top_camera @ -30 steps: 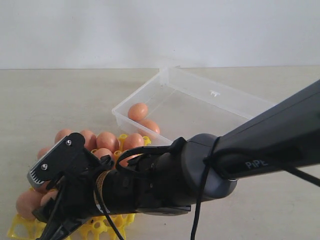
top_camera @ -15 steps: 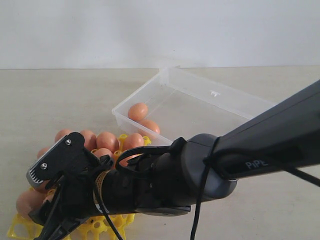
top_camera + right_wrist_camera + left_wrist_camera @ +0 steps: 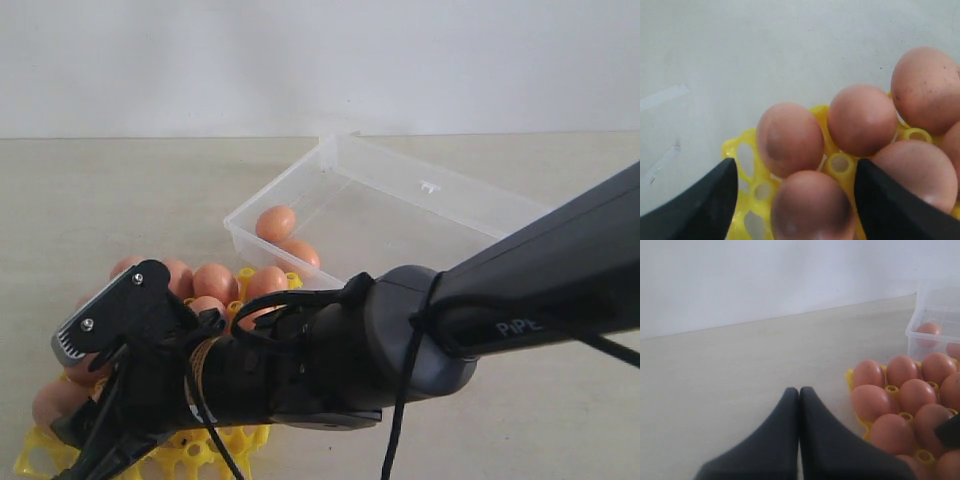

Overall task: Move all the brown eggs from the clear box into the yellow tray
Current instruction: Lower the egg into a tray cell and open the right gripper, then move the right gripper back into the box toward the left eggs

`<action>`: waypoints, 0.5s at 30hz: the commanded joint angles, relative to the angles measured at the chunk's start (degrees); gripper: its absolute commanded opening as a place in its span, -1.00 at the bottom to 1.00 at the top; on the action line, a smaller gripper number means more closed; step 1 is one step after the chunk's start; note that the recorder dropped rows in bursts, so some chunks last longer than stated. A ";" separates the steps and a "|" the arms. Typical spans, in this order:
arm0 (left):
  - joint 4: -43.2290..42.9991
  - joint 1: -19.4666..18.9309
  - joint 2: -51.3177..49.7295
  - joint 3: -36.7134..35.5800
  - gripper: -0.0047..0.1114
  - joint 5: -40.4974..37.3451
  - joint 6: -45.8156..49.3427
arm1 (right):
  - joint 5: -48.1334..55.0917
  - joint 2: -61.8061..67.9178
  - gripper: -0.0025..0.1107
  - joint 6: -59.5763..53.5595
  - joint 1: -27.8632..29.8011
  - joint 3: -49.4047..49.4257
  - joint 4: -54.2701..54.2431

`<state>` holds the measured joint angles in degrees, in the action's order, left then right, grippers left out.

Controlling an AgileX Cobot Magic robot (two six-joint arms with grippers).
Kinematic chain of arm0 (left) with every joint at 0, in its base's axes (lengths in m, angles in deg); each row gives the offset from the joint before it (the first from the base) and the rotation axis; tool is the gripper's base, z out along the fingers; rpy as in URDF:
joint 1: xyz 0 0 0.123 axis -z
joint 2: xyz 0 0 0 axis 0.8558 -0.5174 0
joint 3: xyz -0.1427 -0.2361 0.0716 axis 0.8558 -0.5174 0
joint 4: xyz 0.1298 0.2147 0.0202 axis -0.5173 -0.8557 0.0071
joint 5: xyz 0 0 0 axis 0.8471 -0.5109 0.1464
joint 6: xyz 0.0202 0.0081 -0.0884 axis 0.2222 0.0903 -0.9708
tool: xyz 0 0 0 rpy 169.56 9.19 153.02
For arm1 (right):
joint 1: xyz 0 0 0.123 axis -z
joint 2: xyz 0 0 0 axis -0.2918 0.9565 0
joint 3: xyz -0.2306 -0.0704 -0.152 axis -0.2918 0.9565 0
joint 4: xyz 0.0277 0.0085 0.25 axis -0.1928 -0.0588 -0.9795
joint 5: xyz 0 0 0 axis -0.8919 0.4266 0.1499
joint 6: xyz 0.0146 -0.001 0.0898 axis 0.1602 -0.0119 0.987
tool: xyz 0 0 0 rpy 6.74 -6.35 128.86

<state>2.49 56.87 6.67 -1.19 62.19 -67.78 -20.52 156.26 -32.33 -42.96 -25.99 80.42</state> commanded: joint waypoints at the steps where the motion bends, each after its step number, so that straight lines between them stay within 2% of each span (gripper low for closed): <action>1: -0.05 0.51 0.10 -0.18 -0.99 0.87 -0.06 | 0.03 -4.57 0.18 1.49 0.36 -0.19 -0.45; 5: -0.05 0.51 0.10 -0.18 -0.99 1.15 -0.06 | 2.27 -11.20 0.17 1.75 0.36 -0.19 -0.45; 7: -0.05 0.51 0.10 -0.18 -0.99 1.15 -0.06 | 4.96 -14.46 0.09 1.60 0.36 -0.19 -0.45; 11: -0.05 0.51 0.10 -0.18 -0.99 1.15 -0.06 | 12.33 -20.64 -0.25 -2.10 0.36 -0.19 -0.45; 15: -0.05 0.51 0.10 -0.18 -0.99 1.15 -0.06 | 18.47 -25.30 -0.71 -7.87 0.36 -0.19 -0.36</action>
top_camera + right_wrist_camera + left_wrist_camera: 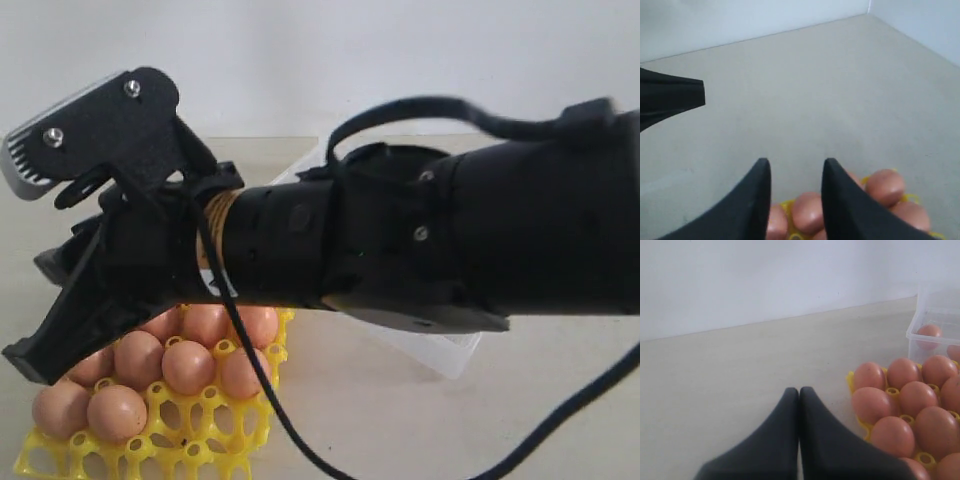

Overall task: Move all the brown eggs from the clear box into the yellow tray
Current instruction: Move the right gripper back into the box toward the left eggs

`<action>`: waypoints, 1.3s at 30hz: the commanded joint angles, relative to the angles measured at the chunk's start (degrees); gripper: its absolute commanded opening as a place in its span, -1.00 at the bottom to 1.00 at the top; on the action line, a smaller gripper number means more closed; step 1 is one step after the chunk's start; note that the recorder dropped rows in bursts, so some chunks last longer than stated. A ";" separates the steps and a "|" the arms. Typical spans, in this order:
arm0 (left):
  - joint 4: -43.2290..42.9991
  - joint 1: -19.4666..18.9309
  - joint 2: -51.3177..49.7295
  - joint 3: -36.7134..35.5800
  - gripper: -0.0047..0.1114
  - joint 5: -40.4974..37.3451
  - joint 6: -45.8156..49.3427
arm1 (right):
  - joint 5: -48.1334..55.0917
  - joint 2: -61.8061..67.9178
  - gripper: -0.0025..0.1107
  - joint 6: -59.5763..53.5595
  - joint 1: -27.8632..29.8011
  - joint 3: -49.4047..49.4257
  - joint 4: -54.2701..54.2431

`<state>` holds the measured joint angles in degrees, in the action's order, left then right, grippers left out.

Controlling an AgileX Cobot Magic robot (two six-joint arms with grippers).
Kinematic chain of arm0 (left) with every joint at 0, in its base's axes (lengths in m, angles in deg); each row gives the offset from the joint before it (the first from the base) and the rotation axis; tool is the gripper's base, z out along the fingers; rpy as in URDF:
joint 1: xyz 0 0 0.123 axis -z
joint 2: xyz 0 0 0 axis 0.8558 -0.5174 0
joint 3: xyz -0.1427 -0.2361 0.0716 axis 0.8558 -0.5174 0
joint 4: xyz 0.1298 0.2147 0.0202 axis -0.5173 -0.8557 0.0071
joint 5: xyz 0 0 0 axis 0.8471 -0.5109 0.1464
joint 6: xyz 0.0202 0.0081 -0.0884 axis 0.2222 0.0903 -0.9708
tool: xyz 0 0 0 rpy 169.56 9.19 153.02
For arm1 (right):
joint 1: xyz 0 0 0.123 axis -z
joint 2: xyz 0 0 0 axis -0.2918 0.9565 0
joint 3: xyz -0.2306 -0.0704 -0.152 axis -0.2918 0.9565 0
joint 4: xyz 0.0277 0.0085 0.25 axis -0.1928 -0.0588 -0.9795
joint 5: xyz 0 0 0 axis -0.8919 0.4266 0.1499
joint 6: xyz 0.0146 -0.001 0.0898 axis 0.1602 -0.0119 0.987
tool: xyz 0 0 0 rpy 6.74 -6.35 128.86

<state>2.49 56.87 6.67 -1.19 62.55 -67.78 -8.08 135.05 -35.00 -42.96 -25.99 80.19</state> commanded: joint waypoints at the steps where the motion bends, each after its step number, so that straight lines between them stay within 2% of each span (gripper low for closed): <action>1: -0.05 0.51 0.10 -0.18 -0.99 0.79 -0.06 | 7.35 -4.97 -0.84 -6.93 0.36 -0.19 -0.13; 2: -0.05 0.51 0.10 -0.18 -0.99 0.79 -0.06 | 8.38 -5.60 -0.96 -8.60 0.36 -0.19 -0.13; 8: -0.05 0.51 0.10 -0.18 -0.99 0.79 -0.06 | 15.55 -8.10 -0.96 -18.04 0.90 -0.19 -0.13; 13: -0.05 0.51 0.10 -0.18 -0.99 0.79 -0.06 | 22.21 -8.24 -0.96 -14.49 4.10 -0.70 -0.13; 16: -0.05 0.51 0.10 -0.18 -0.99 0.79 -0.06 | 31.67 -7.29 -0.96 -6.19 9.23 -4.13 0.18; 22: -0.05 0.51 0.10 -0.18 -0.99 0.79 -0.06 | 51.12 -1.37 -0.96 -10.57 21.95 -16.42 -1.15; 25: -0.05 0.51 0.10 -0.18 -0.99 0.79 -0.06 | 55.54 2.02 -0.96 -21.39 27.72 -21.43 -11.28; 27: -0.05 0.51 0.10 -0.18 -0.99 0.79 -0.06 | 57.71 4.52 -0.96 -32.03 30.64 -23.74 -21.77; 30: -0.05 0.51 0.10 -0.18 -0.99 0.79 -0.06 | 62.86 8.49 -0.96 -46.97 33.16 -25.63 -36.32; 32: -0.05 0.51 0.10 -0.18 -0.99 0.79 -0.06 | 67.31 11.79 -0.96 -55.50 33.88 -26.63 -41.39; 39: -0.05 0.51 0.10 -0.18 -0.99 0.79 -0.06 | 66.88 22.57 -0.96 -57.03 34.25 -32.96 -46.04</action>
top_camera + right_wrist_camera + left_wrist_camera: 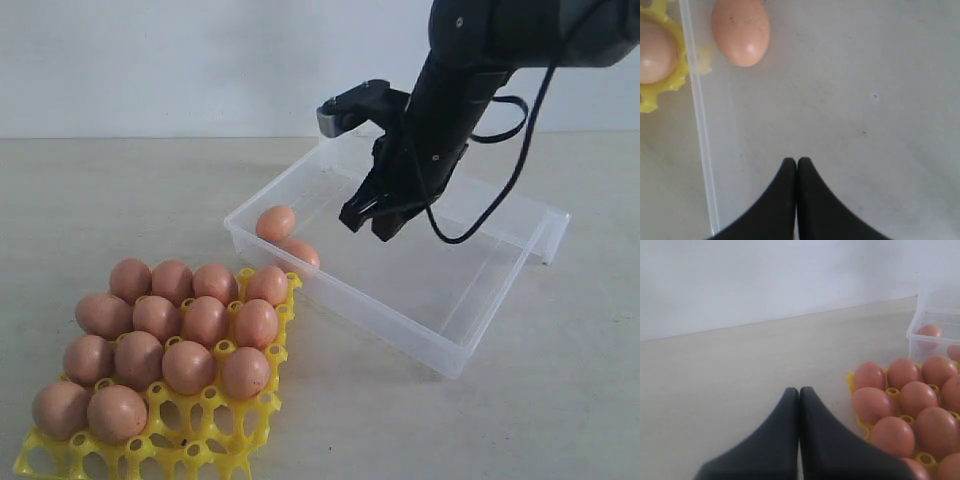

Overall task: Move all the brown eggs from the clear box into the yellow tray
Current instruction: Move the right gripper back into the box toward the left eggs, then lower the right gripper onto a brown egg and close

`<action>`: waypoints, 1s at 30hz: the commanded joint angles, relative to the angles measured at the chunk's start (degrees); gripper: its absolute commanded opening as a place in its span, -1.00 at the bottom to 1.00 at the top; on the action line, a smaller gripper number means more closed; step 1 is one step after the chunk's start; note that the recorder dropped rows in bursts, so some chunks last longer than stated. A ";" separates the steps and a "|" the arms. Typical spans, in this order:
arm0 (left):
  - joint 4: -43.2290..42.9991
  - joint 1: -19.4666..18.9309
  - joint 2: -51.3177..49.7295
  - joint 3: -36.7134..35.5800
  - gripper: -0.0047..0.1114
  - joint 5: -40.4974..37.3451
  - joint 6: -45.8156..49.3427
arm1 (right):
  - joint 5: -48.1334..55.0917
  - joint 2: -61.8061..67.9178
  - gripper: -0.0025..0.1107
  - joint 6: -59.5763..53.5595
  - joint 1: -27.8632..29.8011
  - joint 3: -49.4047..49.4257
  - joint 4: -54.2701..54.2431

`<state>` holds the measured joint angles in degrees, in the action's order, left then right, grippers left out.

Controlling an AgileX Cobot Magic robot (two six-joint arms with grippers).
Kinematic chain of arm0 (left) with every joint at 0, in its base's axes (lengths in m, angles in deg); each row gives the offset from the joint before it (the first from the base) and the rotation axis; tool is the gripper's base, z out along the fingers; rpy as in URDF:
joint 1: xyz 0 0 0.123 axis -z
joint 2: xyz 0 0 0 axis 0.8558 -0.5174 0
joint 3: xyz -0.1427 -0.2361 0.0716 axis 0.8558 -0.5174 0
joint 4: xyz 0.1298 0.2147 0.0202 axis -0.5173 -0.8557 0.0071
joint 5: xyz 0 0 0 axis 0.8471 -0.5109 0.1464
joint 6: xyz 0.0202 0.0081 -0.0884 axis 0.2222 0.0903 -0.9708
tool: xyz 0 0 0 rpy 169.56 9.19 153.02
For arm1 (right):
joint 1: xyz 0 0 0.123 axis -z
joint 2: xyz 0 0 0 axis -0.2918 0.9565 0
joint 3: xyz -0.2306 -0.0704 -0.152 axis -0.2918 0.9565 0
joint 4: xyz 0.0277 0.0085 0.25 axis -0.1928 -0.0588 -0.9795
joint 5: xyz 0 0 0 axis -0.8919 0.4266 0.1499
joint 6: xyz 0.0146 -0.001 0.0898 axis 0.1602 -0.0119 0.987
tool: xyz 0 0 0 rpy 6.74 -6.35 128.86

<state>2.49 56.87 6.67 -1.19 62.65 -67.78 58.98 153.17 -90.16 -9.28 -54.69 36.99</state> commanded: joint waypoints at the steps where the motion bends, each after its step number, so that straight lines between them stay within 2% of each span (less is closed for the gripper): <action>1: -0.05 0.51 0.10 -0.18 -0.99 0.69 -0.06 | -0.03 6.00 -0.96 -1.97 0.57 -5.96 -3.08; 6: -0.05 0.51 0.10 -0.18 -0.99 0.69 -0.06 | 0.99 12.12 -0.96 -1.81 0.57 -14.23 -4.79; 10: -0.05 0.51 0.10 -0.18 -0.99 0.69 -0.06 | 0.35 13.26 -0.96 -8.70 0.57 -15.93 -14.38; 14: -0.05 0.51 0.10 -0.18 -0.99 0.69 -0.06 | -1.08 13.34 -0.94 -10.77 0.57 -15.93 -17.24; 16: -0.05 0.51 0.10 -0.18 -0.99 0.69 -0.06 | -0.20 13.34 -0.69 -13.47 0.57 -15.93 -17.24; 17: -0.05 0.51 0.10 -0.18 -0.99 0.69 -0.06 | -0.06 13.34 -0.45 -14.02 0.57 -15.93 -17.24; 19: -0.05 0.51 0.10 -0.18 -0.99 0.69 -0.06 | -2.31 13.34 -0.13 -14.28 0.45 -15.93 -17.15; 21: -0.05 0.51 0.10 -0.18 -0.99 0.69 -0.06 | -5.87 13.88 -0.07 -14.28 0.45 -15.93 -15.91; 30: -0.05 0.51 0.10 -0.18 -0.99 0.69 -0.06 | -3.71 17.47 -0.07 -16.51 0.45 -15.93 -15.80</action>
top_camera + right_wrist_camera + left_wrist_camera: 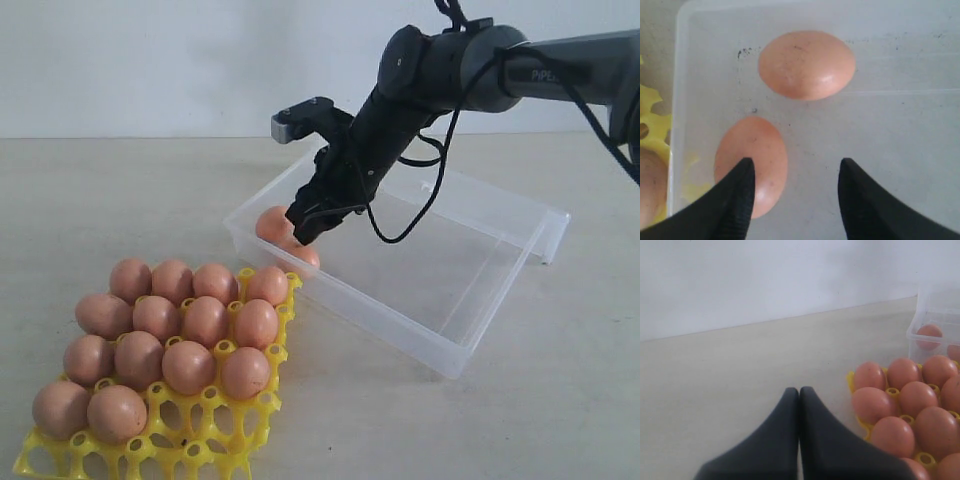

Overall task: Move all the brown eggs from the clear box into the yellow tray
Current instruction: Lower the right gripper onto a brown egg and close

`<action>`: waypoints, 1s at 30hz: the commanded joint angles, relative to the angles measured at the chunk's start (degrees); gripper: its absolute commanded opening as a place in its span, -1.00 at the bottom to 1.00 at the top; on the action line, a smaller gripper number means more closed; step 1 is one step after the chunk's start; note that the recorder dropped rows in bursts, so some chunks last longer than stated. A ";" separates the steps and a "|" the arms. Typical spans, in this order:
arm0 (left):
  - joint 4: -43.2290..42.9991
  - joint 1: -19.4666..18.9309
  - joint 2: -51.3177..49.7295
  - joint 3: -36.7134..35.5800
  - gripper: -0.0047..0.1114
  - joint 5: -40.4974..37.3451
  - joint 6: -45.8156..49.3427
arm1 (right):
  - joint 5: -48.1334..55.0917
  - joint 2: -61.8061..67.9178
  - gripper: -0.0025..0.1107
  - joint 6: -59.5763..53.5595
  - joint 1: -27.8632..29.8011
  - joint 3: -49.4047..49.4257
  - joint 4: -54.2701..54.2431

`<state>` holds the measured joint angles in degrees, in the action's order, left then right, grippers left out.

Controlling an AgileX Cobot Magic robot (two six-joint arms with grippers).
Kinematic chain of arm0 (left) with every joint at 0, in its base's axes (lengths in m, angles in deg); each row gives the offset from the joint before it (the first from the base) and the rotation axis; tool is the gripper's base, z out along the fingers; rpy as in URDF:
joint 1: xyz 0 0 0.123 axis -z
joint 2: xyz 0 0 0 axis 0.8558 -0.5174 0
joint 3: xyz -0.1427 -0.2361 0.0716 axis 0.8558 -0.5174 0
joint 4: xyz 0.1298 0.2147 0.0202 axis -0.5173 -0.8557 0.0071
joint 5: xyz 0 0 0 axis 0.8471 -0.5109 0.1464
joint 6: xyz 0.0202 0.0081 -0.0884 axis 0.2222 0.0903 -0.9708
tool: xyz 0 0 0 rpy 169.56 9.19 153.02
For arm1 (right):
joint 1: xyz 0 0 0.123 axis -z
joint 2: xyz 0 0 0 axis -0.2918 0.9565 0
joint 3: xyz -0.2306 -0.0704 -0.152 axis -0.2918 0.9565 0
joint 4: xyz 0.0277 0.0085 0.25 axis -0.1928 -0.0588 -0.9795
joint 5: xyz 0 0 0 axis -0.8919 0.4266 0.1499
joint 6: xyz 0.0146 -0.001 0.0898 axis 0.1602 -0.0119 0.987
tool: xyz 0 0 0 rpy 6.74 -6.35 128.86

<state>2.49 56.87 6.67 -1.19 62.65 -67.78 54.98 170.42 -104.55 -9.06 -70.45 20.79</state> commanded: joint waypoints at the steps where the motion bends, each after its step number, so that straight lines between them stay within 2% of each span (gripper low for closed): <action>1: -0.05 0.51 0.10 -0.18 -0.99 0.69 -0.06 | 0.10 0.21 -0.07 -3.03 0.23 -0.18 0.40; 17: -0.05 0.51 0.10 -0.18 -0.99 0.69 -0.06 | -0.51 0.21 -0.07 -5.39 0.23 -0.18 -2.31; 22: -0.05 0.51 0.10 -0.18 -0.99 0.69 -0.06 | 1.19 0.35 -0.07 -7.43 0.23 -0.18 -9.40; 30: -0.05 0.51 0.10 -0.18 -0.99 0.69 -0.06 | 2.04 4.59 -0.07 -5.06 0.23 -0.18 -8.35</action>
<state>2.49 56.87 6.67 -1.19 62.65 -67.78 56.91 173.93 -109.60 -8.82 -70.49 11.54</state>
